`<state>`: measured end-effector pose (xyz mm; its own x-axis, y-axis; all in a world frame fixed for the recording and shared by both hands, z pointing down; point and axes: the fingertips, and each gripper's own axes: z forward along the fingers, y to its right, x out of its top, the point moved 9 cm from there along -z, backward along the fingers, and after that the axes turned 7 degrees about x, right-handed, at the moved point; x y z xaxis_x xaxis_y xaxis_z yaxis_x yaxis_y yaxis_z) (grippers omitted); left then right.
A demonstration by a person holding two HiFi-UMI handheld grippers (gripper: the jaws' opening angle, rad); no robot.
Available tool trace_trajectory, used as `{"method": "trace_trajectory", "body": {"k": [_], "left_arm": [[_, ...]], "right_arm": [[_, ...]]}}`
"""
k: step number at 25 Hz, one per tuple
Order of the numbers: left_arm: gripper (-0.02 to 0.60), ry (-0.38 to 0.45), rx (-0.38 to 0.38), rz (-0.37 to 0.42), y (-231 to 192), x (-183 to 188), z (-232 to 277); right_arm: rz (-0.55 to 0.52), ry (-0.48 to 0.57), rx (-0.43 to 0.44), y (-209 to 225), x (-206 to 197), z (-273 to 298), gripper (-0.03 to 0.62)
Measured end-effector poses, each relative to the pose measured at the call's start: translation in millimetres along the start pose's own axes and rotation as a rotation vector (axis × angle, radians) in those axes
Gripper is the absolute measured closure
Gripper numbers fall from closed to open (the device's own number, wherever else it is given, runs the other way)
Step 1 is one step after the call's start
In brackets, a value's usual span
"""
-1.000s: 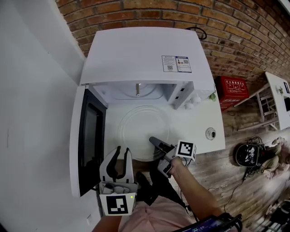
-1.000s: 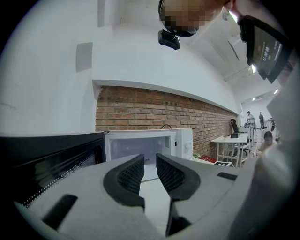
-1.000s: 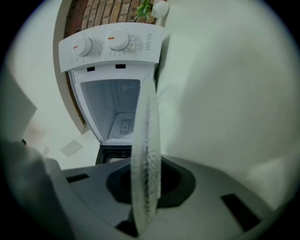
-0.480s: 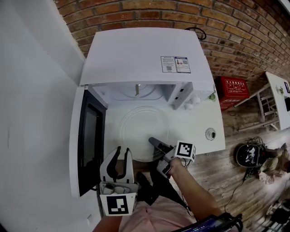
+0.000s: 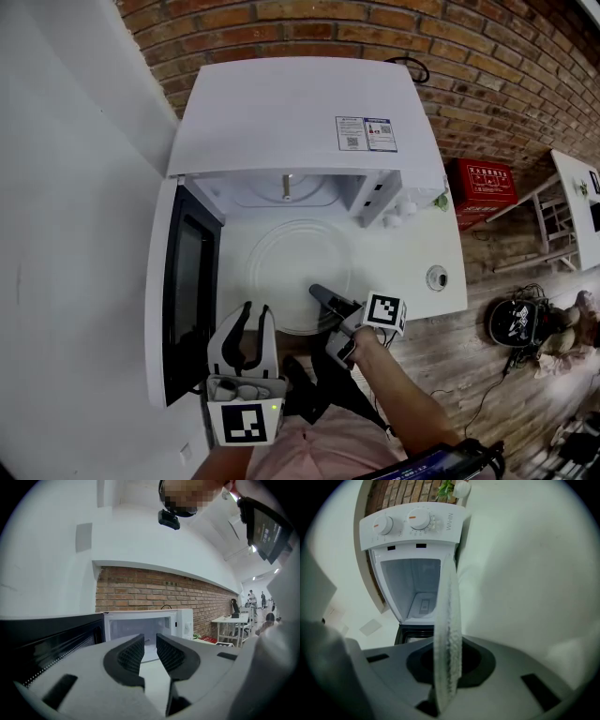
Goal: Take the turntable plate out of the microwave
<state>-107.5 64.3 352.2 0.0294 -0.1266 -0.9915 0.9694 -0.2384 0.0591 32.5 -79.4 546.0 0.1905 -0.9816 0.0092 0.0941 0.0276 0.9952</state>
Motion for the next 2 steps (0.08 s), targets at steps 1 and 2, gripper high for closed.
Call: {"method": "trace_trajectory", "body": {"k": [1, 2], "left_arm": [[0.499, 0.004, 0.0, 0.0, 0.0, 0.3, 0.3], [0.499, 0.007, -0.001, 0.0, 0.1, 0.6, 0.7]], "right_arm": [[-0.001, -0.001, 0.004, 0.0, 0.1, 0.4, 0.563], [-0.003, -0.002, 0.008, -0.1, 0.2, 0.9, 0.563]]}}
